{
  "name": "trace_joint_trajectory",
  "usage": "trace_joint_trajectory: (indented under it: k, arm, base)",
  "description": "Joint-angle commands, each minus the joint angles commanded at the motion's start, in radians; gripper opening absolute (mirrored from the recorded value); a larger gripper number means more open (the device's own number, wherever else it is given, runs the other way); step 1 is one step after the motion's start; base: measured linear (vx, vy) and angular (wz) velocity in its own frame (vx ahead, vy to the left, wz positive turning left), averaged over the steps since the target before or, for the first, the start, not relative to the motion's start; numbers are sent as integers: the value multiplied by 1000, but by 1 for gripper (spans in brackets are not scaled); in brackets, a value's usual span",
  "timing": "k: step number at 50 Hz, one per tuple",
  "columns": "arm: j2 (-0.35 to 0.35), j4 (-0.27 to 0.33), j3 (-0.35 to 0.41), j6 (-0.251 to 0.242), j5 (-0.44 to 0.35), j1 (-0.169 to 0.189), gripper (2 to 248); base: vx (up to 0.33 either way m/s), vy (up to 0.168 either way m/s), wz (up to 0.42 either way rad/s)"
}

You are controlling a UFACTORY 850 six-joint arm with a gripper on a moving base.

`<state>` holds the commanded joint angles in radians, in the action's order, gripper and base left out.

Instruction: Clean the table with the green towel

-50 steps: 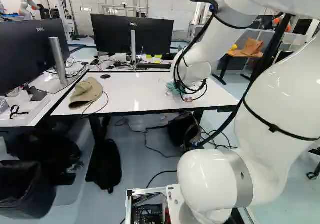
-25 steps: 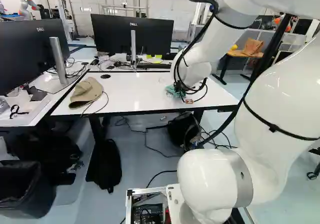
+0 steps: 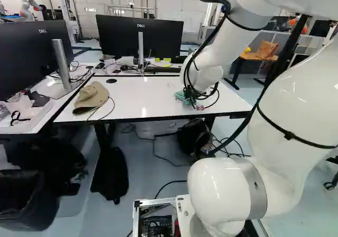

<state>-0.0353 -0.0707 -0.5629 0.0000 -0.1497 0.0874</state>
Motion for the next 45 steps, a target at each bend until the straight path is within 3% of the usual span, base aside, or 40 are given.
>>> trace_joint_trajectory:
  k: [16, 45]
  arm:
    - [39, 0, -9, 0, 0, 0, 50]
    - [39, 0, -9, 0, 0, 1, 50]
  base:
    - [0, 0, 0]
    - [0, 0, 0]
